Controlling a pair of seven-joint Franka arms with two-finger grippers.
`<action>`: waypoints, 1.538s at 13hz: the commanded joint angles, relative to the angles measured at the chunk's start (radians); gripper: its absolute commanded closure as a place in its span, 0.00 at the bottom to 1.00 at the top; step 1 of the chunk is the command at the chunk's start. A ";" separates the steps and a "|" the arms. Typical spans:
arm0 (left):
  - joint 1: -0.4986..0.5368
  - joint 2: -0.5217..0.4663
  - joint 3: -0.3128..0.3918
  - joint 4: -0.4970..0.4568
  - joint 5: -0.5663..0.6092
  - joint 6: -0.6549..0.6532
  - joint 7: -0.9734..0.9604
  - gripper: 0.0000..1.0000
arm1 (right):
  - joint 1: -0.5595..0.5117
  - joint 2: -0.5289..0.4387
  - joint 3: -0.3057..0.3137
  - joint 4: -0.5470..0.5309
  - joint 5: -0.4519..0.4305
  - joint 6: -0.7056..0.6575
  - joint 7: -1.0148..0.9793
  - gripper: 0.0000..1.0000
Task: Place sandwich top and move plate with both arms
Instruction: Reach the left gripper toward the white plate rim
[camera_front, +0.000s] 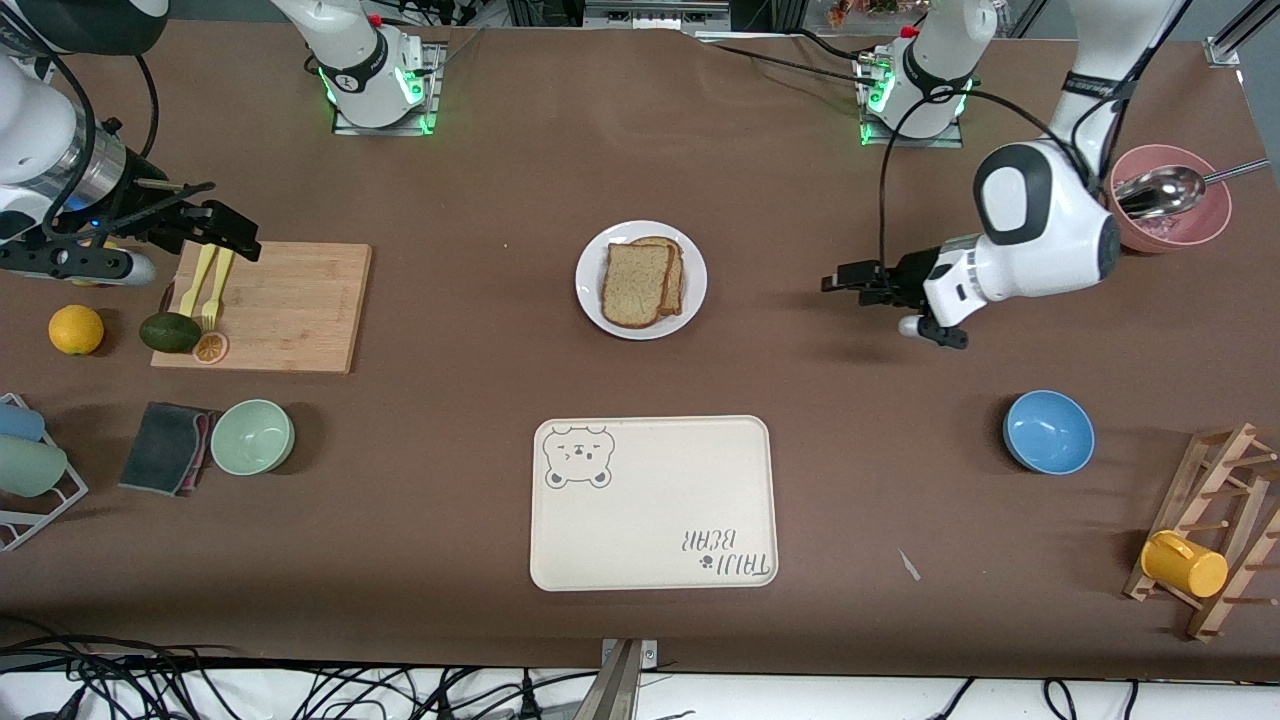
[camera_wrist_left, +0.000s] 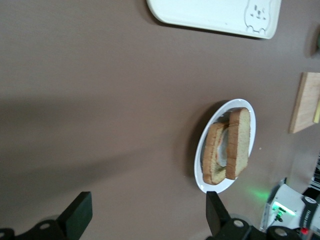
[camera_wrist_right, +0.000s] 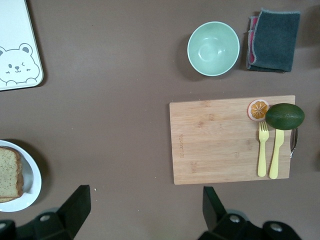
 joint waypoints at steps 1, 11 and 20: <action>-0.049 0.023 0.004 0.005 -0.062 0.006 0.054 0.00 | -0.007 0.005 0.009 0.016 -0.009 -0.005 0.009 0.01; -0.154 0.168 -0.087 0.018 -0.361 0.113 0.099 0.00 | -0.007 0.004 0.009 0.014 -0.003 -0.008 0.009 0.01; -0.172 0.257 -0.091 0.030 -0.494 0.113 0.227 0.00 | -0.007 0.004 0.009 0.014 -0.002 -0.010 0.006 0.01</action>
